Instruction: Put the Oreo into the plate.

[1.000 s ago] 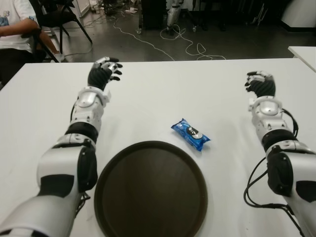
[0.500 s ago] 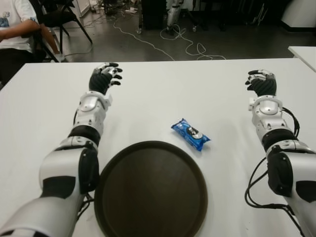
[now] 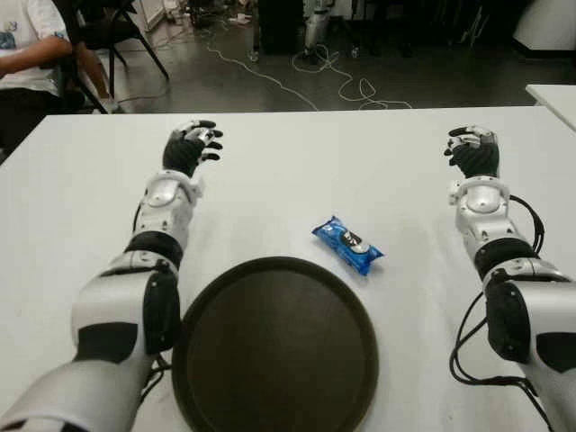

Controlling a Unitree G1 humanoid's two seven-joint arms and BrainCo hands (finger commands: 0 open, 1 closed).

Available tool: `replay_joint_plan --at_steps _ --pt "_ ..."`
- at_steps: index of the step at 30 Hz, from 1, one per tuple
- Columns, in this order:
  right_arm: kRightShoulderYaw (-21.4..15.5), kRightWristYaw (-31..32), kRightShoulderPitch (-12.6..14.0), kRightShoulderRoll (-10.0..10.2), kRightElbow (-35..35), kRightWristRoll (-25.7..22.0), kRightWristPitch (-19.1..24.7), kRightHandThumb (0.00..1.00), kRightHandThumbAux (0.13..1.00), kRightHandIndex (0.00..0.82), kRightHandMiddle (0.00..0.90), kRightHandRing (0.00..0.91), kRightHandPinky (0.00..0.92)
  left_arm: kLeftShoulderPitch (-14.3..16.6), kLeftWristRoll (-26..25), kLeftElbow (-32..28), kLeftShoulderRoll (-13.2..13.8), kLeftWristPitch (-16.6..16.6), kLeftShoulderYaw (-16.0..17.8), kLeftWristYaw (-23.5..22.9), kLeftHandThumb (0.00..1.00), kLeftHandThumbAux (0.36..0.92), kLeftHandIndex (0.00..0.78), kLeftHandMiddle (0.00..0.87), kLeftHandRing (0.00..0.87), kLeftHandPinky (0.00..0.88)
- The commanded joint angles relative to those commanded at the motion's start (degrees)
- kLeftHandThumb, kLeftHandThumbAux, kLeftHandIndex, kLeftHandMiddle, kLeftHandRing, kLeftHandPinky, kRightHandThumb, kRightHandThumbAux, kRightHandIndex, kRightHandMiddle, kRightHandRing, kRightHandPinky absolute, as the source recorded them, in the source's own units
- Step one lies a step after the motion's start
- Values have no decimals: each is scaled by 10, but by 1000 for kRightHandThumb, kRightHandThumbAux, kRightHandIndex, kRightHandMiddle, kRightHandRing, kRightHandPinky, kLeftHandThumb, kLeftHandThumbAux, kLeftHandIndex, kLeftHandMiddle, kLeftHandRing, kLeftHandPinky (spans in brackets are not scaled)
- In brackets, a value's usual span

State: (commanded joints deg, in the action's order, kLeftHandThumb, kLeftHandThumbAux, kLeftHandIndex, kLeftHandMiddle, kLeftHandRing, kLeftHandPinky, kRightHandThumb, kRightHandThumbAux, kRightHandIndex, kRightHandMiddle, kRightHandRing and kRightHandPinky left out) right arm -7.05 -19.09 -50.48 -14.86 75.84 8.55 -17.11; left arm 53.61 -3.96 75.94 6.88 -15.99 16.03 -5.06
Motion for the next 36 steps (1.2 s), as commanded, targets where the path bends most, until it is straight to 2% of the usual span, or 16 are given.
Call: replay_joint_plan --at_steps 13,22,36 --pt "9 2 4 0 4 7 -1 715 709 430 649 699 754 -4 13 1 -6 1 -11 -15 685 716 414 451 497 514" --pt "13 7 5 -2 6 8 1 714 709 430 649 701 746 -5 15 2 -10 -1 -14 -13 680 717 413 467 513 528" --pt "22 8 7 -7 7 13 -1 711 712 429 638 686 719 -4 8 3 -17 6 -7 -15 679 717 409 454 517 535"
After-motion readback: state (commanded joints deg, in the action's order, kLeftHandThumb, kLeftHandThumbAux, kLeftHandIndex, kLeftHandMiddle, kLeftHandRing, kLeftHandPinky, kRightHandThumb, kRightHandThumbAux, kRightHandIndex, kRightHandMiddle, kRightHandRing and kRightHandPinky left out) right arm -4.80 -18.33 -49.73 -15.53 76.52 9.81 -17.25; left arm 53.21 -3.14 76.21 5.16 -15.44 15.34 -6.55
